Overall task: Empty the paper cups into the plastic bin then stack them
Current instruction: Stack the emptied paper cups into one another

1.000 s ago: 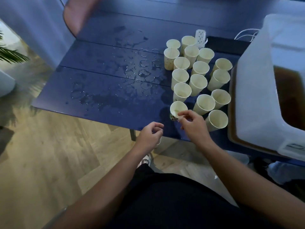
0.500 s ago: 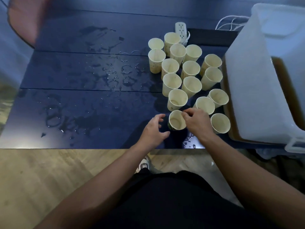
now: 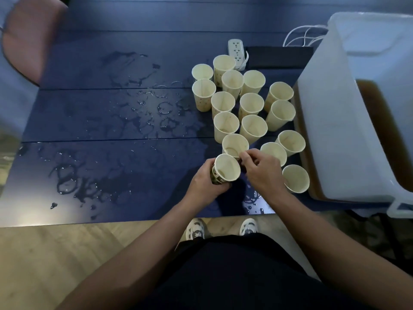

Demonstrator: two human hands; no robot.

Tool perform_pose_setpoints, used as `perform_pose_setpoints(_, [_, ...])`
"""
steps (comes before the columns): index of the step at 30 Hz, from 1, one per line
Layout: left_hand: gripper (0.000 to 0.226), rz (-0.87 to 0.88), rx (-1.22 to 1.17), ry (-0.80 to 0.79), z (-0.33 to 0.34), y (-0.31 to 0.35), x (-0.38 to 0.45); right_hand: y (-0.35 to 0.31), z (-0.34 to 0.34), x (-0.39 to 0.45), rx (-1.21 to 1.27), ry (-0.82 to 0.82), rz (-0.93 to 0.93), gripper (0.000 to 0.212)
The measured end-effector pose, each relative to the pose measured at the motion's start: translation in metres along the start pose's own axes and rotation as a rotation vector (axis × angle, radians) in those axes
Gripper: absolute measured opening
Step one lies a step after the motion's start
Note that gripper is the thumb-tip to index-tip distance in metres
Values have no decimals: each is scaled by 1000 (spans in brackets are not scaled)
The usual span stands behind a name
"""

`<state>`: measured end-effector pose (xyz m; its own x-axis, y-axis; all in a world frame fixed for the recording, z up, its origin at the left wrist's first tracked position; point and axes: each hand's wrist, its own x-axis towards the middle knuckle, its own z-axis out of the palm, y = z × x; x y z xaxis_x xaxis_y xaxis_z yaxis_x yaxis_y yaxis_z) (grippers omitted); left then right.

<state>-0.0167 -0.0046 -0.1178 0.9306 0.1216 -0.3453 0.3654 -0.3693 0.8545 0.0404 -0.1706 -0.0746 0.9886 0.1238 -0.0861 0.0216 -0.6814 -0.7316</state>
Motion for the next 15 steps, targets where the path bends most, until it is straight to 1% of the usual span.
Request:
perform_pose_setpoints(2, [58,-31,-14,30,-6,1,2,-2,-1,3,-7,40,-62,18])
perform_pose_setpoints(3, [57,-45,-16,39,-10,2,2,-4,-1,6,-29,36,-95,23])
perform_pose_setpoints(5, [56,-67,-22,49,-15,1,3,-4,3,10,-111,-12,-144,34])
perform_pose_setpoints(7, [56,-82,-34,68,-20,-2,3,-4,8,15,-209,-70,-155,38])
perform_pose_setpoints(11, [56,-104,-47,92,-26,-6,1,-4,13,20,-297,-120,-113,32])
perform_pose_setpoints(15, [56,-111,-36,95,-34,-8,1,-7,11,22,-276,-53,-147,22])
